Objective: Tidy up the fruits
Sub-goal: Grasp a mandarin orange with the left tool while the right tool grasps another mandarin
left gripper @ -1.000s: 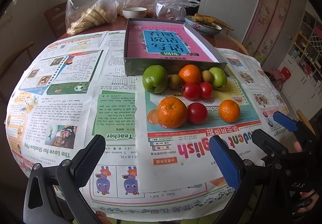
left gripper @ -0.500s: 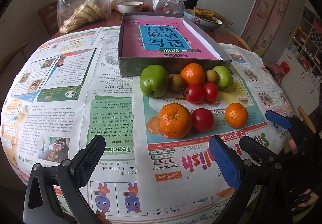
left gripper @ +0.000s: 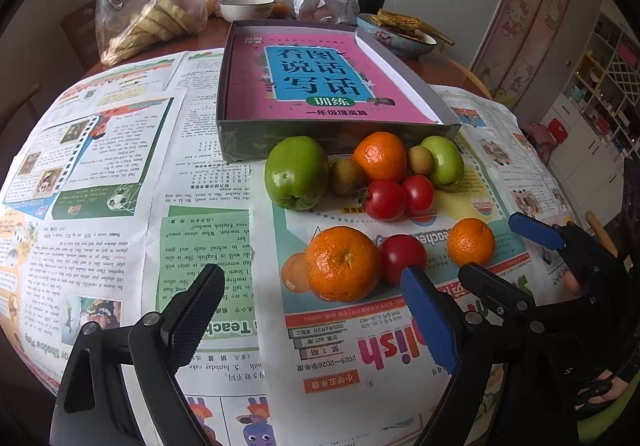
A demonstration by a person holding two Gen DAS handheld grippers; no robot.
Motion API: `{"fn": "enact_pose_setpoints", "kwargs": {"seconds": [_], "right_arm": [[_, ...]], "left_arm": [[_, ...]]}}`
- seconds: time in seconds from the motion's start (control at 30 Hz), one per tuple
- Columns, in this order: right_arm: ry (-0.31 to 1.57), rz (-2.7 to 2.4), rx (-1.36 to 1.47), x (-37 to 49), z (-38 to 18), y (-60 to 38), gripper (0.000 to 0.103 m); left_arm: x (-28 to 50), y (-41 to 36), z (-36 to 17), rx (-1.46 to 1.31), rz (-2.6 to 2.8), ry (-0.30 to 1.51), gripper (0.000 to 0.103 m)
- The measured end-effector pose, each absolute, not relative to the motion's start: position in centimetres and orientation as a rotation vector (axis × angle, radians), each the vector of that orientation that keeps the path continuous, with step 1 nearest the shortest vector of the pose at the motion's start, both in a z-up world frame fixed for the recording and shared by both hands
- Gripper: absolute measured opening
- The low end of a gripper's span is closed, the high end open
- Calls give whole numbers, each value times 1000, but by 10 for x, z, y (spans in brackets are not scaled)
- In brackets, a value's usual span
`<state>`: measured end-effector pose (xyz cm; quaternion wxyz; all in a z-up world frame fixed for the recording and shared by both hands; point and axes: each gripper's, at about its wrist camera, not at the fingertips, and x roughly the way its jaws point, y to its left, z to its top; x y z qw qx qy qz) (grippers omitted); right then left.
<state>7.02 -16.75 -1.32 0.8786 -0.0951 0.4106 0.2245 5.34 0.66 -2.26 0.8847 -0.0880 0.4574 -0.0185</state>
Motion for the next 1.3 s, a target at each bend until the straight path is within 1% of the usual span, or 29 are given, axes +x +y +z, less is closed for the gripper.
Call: {"fn": "enact_pose_setpoints", "kwargs": {"seconds": [0.03, 0.07, 0.13, 0.27, 0.33, 0.47, 0.53, 0.67, 0.73, 0.83, 0.87, 1.13, 1.2, 1.23, 1.3], "right_arm": [[856, 473, -201, 71, -13, -166, 90], [857, 475, -206, 71, -13, -165, 89], [860, 479, -213, 72, -14, -163, 82], [861, 495, -222, 73, -15, -159, 75], [863, 501, -225, 74, -16, -158, 69], [871, 508, -235, 76, -19, -157, 60], [876, 518, -239, 78, -21, -156, 51], [880, 541, -240, 78, -24, -154, 45], [878, 558, -243, 78, -24, -152, 39], [879, 564, -241, 79, -24, -152, 39], [882, 567, -233, 80, -24, -153, 39], [894, 573, -214, 82, -24, -154, 39], [895, 574, -210, 82, -24, -155, 39], [896, 574, -207, 82, -24, -155, 39], [896, 577, -199, 83, -24, -156, 39]], "left_arm": [[55, 7, -23, -186, -48, 953, 78], [56, 7, -24, -188, -53, 961, 74], [59, 7, -26, -191, -56, 966, 73], [62, 8, -26, -198, -62, 966, 73], [63, 8, -26, -199, -64, 966, 73], [66, 8, -26, -205, -72, 969, 70], [67, 8, -26, -211, -79, 970, 69], [68, 9, -27, -221, -85, 972, 69], [68, 10, -28, -229, -92, 974, 68], [68, 9, -28, -240, -118, 976, 61], [68, 9, -28, -240, -122, 976, 60], [76, 7, -35, -245, -137, 1005, 59], [78, 8, -36, -260, -153, 1004, 53], [78, 9, -36, -273, -171, 1005, 44], [78, 8, -35, -272, -174, 1006, 44]]}}
